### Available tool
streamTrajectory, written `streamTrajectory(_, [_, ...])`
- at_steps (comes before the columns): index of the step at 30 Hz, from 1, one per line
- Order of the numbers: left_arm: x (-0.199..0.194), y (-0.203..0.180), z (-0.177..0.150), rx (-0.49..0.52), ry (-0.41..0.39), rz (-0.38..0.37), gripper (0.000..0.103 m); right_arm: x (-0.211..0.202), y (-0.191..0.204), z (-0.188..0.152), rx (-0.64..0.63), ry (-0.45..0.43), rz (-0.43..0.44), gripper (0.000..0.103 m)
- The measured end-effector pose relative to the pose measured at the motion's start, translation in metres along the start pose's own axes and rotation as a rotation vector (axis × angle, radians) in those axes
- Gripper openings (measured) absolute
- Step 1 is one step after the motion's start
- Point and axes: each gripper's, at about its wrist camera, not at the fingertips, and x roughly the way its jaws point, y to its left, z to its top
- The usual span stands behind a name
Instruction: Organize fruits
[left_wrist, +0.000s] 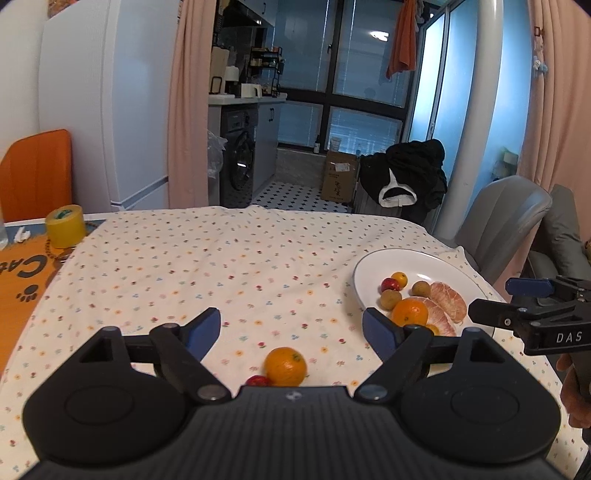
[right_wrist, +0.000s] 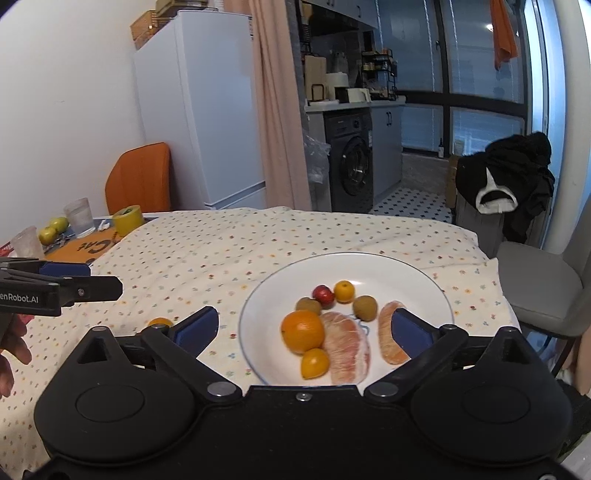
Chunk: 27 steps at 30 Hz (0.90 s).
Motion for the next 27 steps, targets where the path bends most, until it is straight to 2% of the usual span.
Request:
streamTrajectory(9, [-0.021,0.015,-0.010,-0.019,-0.021,0.036,0.084,-0.007,0.019,-0.007,-0.001,-0.004,0.039,0.103])
streamTrajectory(27, [-0.062,0.032,-0.032,-0.058,-0.028,0.059,0.084,-0.033,0.056,-0.018,-0.013,-0.009,0.082,0.103])
